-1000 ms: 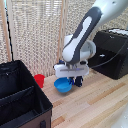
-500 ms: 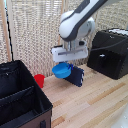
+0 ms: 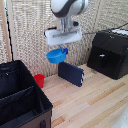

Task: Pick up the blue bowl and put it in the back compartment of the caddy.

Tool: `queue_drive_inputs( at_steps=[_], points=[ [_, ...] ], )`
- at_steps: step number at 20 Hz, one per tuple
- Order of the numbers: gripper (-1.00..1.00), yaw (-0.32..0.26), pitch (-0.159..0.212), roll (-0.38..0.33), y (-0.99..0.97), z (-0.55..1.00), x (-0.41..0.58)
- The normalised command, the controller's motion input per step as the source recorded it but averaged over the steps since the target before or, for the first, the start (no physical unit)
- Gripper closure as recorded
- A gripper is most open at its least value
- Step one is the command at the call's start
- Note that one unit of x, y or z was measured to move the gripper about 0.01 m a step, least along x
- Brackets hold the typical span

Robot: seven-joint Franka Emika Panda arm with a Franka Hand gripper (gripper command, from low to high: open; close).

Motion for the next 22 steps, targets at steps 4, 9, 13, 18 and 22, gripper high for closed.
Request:
queue_drive_inputs(
  at_steps=[4,9,13,18,22],
  points=[
    [1.00,0.000,-0.006,0.052,0.76,0.62,0.279],
    [1.00,-0.009,-0.068,0.000,0.83,0.46,0.253],
    [1.00,-0.013,-0.088,0.000,0.84,0.38,0.260],
    [1.00,-0.012,-0.100,-0.003,0.85,0.29,0.266],
    [1.00,-0.003,-0.098,-0.018,0.90,0.08,0.241]
  ],
)
